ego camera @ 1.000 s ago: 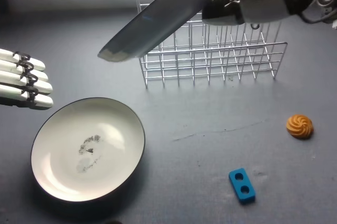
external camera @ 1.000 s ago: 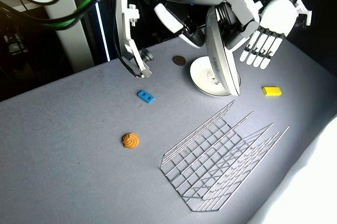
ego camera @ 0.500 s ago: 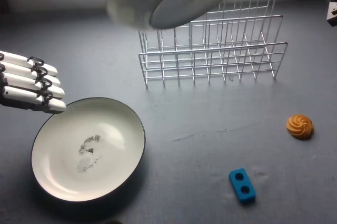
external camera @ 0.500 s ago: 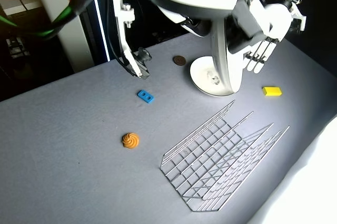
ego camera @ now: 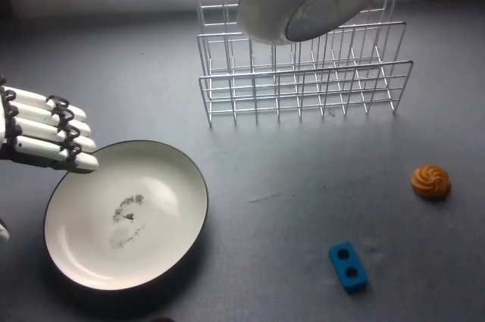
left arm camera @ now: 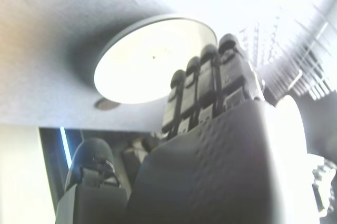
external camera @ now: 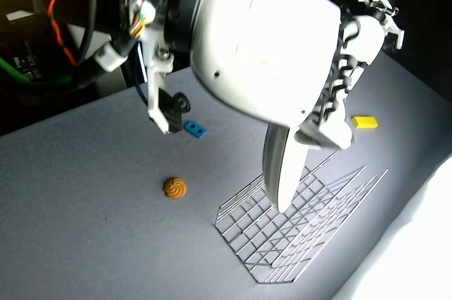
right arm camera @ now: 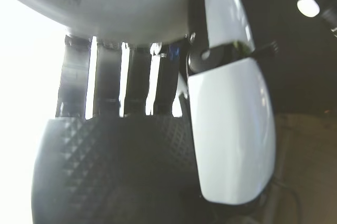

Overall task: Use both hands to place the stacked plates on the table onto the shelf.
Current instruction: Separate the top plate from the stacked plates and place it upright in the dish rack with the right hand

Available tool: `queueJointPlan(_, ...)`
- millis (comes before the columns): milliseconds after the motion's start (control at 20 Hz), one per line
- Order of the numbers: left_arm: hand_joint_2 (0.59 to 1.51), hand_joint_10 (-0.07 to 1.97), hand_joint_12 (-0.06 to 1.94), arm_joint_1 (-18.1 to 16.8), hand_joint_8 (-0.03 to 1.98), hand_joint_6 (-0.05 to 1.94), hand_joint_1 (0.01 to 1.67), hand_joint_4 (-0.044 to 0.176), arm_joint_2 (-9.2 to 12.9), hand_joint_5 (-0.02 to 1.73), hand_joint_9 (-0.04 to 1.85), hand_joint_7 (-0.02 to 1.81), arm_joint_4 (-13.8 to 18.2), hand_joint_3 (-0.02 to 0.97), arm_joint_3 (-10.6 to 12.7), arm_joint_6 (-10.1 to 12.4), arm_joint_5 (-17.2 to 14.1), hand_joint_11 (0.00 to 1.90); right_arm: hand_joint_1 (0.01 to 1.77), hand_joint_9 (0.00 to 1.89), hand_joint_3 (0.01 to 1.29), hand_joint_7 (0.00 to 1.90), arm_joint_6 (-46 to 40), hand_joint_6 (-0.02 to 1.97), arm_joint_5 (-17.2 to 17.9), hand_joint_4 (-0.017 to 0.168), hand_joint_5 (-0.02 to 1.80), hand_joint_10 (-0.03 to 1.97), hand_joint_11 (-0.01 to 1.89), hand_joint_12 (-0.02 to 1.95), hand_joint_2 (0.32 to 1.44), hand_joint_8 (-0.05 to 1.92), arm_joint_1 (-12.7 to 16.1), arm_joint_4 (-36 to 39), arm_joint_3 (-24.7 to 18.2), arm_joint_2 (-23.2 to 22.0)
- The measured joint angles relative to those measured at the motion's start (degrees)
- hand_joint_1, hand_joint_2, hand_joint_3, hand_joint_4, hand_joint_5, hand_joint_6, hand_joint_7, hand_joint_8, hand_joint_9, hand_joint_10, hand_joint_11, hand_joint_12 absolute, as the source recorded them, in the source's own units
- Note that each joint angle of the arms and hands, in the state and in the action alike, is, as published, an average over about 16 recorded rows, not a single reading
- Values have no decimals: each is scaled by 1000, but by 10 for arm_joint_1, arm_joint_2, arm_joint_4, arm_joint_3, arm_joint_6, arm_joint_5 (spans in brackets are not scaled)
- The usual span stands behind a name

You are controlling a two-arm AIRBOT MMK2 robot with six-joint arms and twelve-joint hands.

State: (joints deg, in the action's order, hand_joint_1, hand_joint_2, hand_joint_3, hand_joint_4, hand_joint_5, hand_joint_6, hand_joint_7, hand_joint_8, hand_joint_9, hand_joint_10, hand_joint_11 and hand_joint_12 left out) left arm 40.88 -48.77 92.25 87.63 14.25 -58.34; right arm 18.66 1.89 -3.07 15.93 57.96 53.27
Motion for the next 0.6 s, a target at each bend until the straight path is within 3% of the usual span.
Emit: queueJointPlan(600,1152,9,-3,12,0,19,14,2,-12,69,33,59,-2,11,9,-4,18,20,1245,829,11,970,-5,662,-13,-9,1001,1268,561,1575,1005,1197,-9,-37,77,37)
